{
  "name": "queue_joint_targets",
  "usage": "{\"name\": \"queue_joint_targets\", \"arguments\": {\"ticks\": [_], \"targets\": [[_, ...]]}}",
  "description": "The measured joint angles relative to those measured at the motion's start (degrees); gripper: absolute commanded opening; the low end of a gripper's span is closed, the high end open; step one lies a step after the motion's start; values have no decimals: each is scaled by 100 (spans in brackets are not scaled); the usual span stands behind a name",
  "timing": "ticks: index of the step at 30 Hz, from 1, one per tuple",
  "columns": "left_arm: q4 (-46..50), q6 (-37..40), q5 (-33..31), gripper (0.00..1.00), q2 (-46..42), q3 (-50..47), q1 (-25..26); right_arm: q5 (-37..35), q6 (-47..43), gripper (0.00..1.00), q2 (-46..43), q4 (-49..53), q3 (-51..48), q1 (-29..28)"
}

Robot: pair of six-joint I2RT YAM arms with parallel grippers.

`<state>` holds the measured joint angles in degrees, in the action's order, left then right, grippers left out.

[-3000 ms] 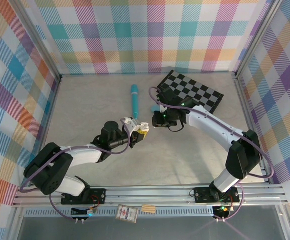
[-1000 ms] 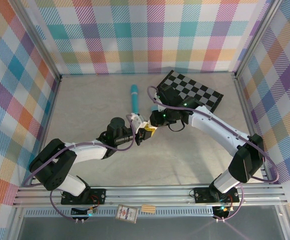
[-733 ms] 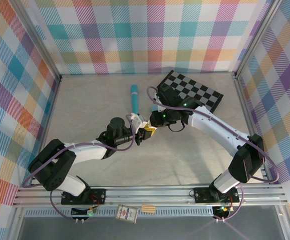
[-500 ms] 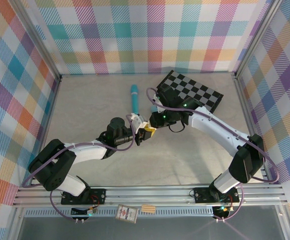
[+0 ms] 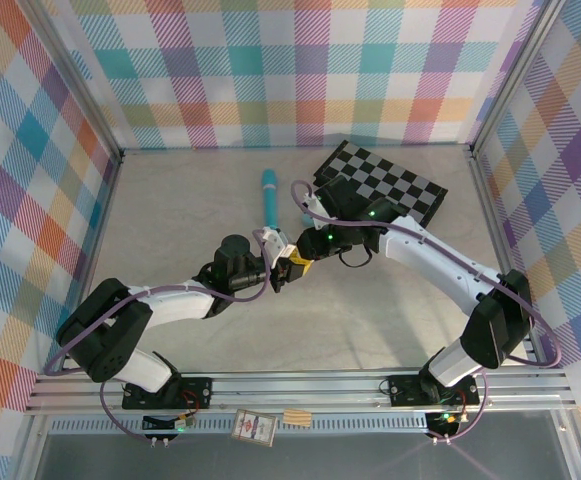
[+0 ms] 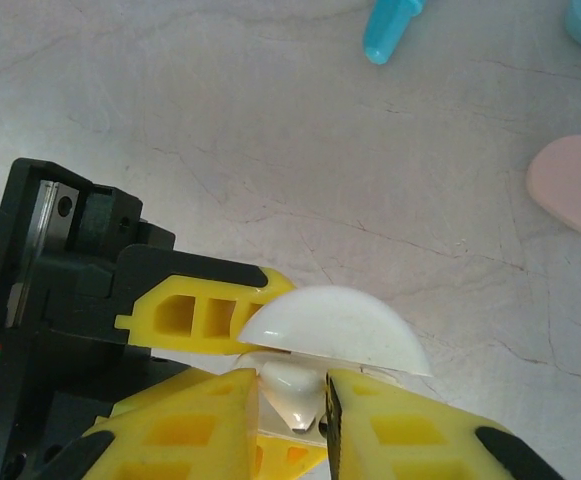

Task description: Insert the wireless bluetooth earbuds into the charging case

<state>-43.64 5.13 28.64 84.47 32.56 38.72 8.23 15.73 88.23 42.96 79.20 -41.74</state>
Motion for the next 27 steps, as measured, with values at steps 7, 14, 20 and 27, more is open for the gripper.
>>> {"name": "queue_joint_targets", "arguments": {"ticks": [7, 14, 20, 27], "targets": [[-275, 0, 46, 0, -26, -2, 0, -4, 7, 43, -330, -59, -83, -35], [-656, 39, 101, 0, -109, -50, 0, -280, 269, 59, -765, -151, -262, 85], [-623, 341, 138, 0, -184, -162, 0, -332, 649, 71, -933, -350, -422, 439], [-599, 568, 201, 0, -308, -162, 0, -389, 892, 71, -396, -129, 81, 568]]}}
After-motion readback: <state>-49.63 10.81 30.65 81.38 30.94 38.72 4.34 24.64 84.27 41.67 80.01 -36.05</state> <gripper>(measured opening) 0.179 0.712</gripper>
